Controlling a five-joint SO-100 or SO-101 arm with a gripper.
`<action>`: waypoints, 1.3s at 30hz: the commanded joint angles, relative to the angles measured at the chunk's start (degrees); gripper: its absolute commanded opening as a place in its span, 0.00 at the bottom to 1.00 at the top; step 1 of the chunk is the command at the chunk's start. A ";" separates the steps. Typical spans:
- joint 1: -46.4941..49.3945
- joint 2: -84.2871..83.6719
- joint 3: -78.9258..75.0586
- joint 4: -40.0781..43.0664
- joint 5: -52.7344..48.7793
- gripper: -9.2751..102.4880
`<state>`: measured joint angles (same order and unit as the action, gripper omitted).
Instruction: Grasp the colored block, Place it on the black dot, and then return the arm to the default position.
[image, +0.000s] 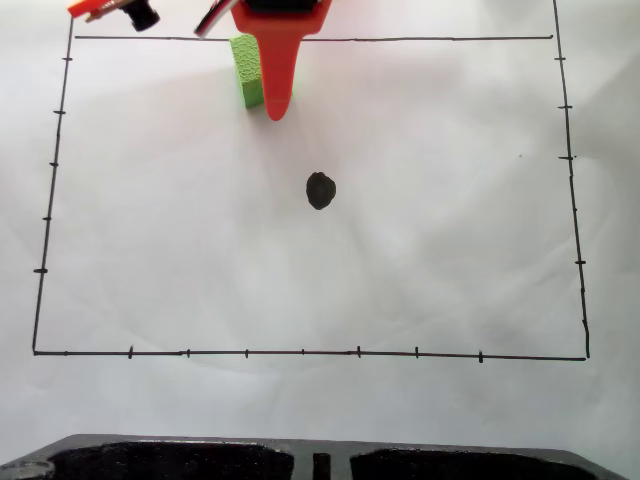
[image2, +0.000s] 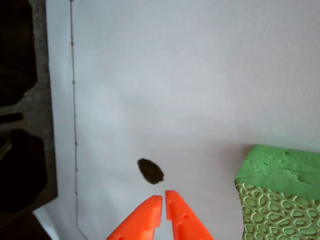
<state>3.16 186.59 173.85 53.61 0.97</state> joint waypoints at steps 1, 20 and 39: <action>0.26 0.70 -0.26 -0.53 0.09 0.08; -0.09 0.79 -0.26 -0.44 -0.62 0.08; 3.52 -24.35 -28.21 11.34 -8.70 0.08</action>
<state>5.10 166.73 151.70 62.31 -6.94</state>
